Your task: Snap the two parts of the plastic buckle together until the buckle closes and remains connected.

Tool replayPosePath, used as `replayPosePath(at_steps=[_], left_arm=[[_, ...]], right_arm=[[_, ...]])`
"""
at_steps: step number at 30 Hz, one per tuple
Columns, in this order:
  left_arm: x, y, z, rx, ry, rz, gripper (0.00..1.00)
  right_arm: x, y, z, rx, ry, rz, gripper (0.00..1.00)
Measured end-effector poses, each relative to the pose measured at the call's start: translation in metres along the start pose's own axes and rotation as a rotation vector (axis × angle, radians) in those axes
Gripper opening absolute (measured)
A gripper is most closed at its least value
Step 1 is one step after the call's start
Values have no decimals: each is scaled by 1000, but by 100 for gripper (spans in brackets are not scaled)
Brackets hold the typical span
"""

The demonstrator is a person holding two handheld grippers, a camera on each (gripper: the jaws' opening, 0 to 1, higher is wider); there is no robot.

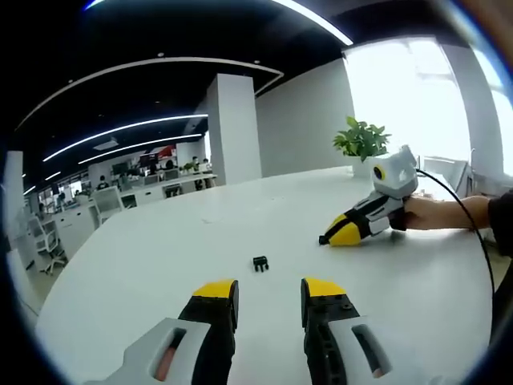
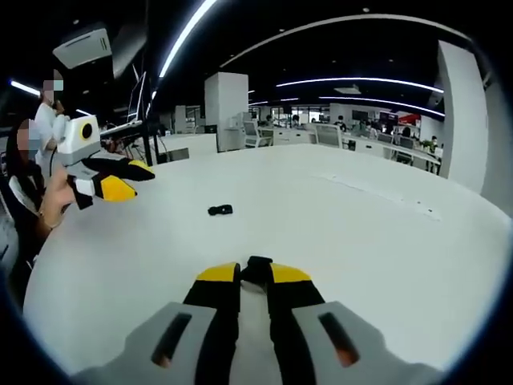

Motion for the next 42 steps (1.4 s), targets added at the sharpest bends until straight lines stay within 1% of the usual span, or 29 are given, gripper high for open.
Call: replayPosePath(at_steps=[2,4,9,11,13,17,21,23,25,27,31,35,39,42], left_arm=[[1,0,0,-1,-4,1,31],[3,-1,0,-2,-7,1,31],[8,-5,0,-13,-27,7,31],[12,-7,-1,-17,-39,6,30],[19,-9,-2,-28,-68,1,30],[30,-11,-6,-41,-103,-13,29],[39,-14,-10,-58,-134,-24,29],[45,-17,-13,-78,-151,-35,29],[51,-20,-16,-99,-176,-44,29],[56,-21,-20,-107,-193,-40,29],[67,-20,-27,-100,-233,-35,28],[74,-19,-34,-90,-257,-28,28],[78,-16,-39,-78,-279,-40,27],[79,-15,-44,-79,-287,-41,25]], right_arm=[[-7,-1,1,-8,1,-4,13],[-18,0,2,-3,22,-9,13],[-38,0,3,2,45,-17,14],[-46,0,3,1,56,-19,14],[-52,0,4,-2,62,-20,15],[-63,2,5,0,86,-9,15],[-67,0,4,-7,94,-3,15],[-67,0,5,-10,94,-5,15],[-66,0,8,-7,90,-6,14],[-65,1,12,-2,87,-4,14],[-64,2,18,7,84,-4,14],[-61,2,23,14,86,-1,14],[-55,3,28,20,84,4,14],[-50,4,31,27,79,4,14]])
Point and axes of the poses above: the point that each gripper's makers call its tool centre point, and the gripper's own axes: z roughly backward along the fingers, x roughly to its right, y roughly out of its top, the point moved 1 cm from there along z, roughly backward along the fingers, and after that the axes turned 9 degrees about x, right-handed, at the moved point
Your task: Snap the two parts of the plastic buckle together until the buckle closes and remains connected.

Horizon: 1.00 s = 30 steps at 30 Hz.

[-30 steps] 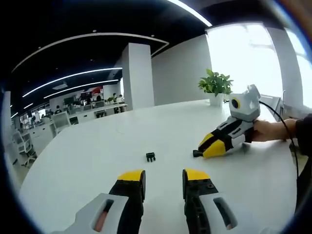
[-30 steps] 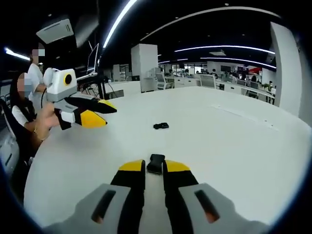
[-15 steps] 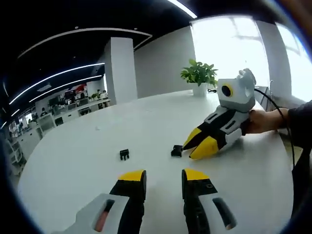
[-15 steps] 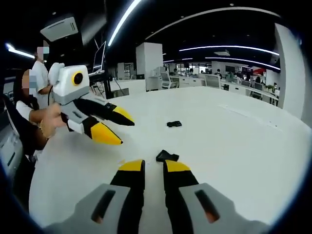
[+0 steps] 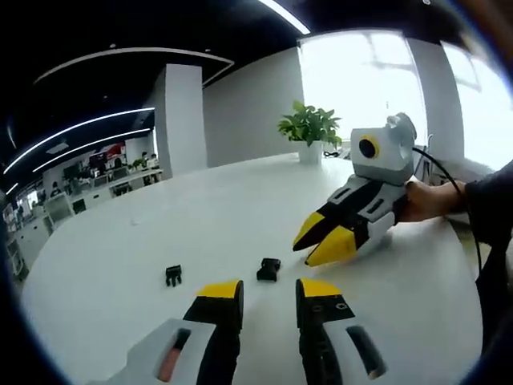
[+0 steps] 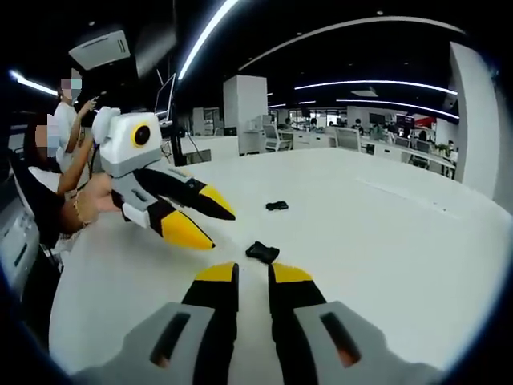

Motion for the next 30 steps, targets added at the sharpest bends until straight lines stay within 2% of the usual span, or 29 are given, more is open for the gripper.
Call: replayPosePath(at_steps=[9,16,25,30], left_arm=[[2,-5,-17,-33,-39,-37,25],[-3,-7,-26,-35,-47,11,24],[-1,-7,-33,-45,-65,-1,22],[0,-10,-36,-76,-73,6,20]], right_arm=[[12,2,9,13,-17,3,14],[17,2,14,19,-19,-2,14],[24,6,16,26,-24,-15,14],[28,10,16,26,-27,0,14]])
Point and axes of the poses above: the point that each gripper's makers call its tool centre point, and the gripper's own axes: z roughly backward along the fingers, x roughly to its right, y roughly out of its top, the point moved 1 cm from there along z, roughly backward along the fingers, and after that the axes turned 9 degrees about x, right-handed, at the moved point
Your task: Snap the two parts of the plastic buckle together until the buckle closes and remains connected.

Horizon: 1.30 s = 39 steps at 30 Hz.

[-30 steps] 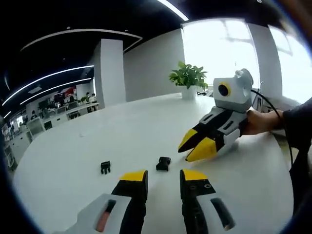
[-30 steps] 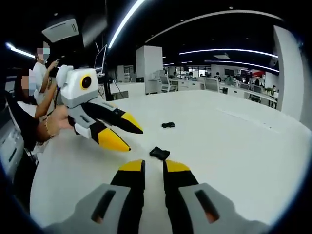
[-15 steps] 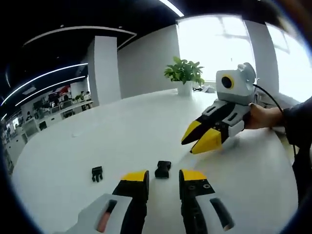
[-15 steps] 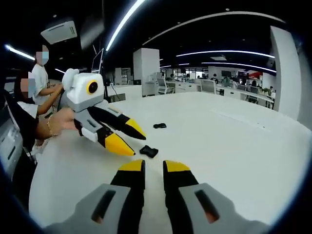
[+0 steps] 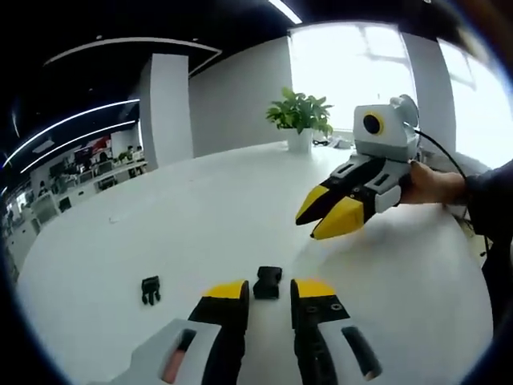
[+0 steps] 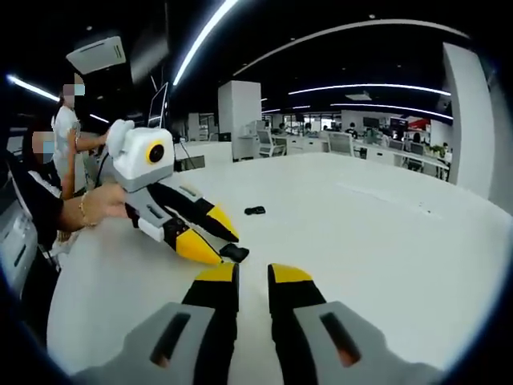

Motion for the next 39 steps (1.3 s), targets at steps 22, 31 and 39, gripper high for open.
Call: replayPosePath(at_steps=[22,31,39], left_arm=[[-5,-1,3,-11,-12,14,13],[-11,-4,15,-13,6,-10,13],[-15,-8,24,-9,24,-25,13]], right_arm=[[15,7,-28,-6,31,61,13],[14,13,-61,14,126,88,12],[14,12,-90,-2,197,140,12]])
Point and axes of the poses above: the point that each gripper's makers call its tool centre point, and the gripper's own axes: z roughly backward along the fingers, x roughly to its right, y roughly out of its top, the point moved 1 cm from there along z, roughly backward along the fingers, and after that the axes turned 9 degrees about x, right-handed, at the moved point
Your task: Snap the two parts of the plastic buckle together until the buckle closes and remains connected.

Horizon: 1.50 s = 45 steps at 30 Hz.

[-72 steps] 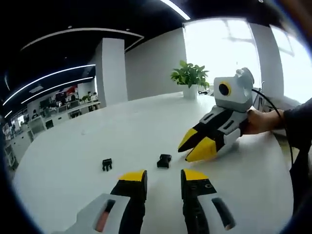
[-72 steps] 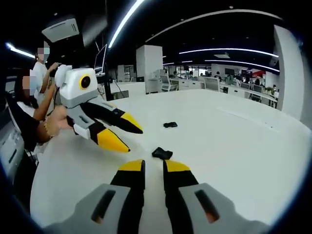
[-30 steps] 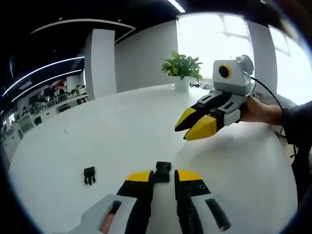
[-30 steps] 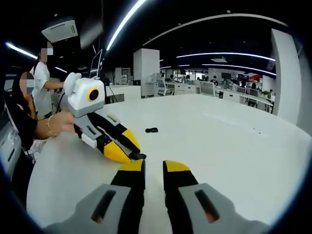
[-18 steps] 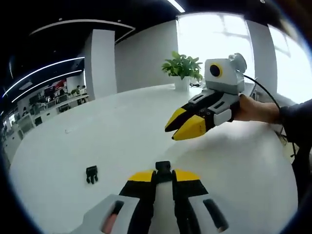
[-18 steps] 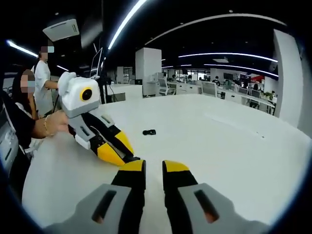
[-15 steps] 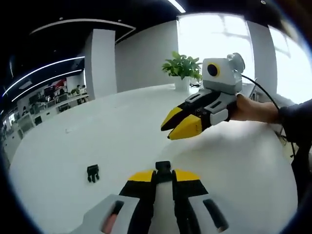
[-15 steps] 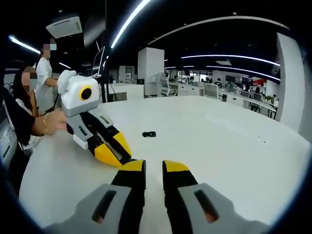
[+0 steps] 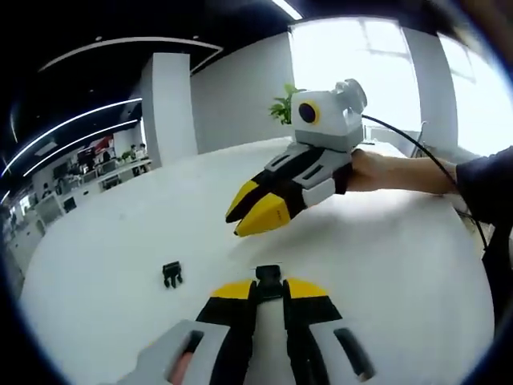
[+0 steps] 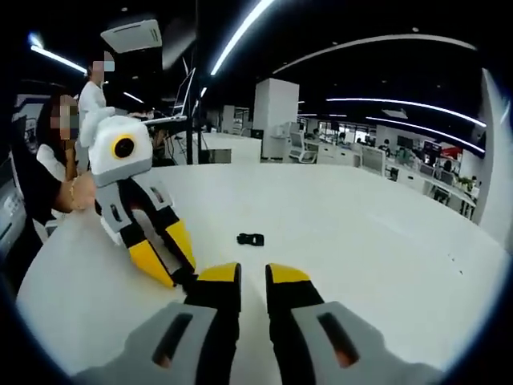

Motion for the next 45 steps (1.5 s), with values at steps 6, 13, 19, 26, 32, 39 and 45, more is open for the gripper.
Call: replayPosePath(at_steps=[6,13,19,26,32,39,45], left_arm=[[-3,-2,7,1,10,-12,13],[-12,-4,21,1,34,-7,13],[-15,-7,28,-4,33,-5,13],[-16,-8,27,-9,34,-8,13],[-17,-8,25,-11,31,-7,13],[-18,-8,24,-12,27,0,13],[-18,-8,23,-14,26,1,13]], right_arm=[[8,-4,-22,-14,36,28,13],[12,-9,-38,-42,107,52,14],[12,-10,-47,-60,157,77,15],[15,-12,-57,-78,190,79,16],[15,-13,-63,-78,207,84,17],[9,-11,-70,-73,229,70,18],[8,-8,-81,-71,262,80,19]])
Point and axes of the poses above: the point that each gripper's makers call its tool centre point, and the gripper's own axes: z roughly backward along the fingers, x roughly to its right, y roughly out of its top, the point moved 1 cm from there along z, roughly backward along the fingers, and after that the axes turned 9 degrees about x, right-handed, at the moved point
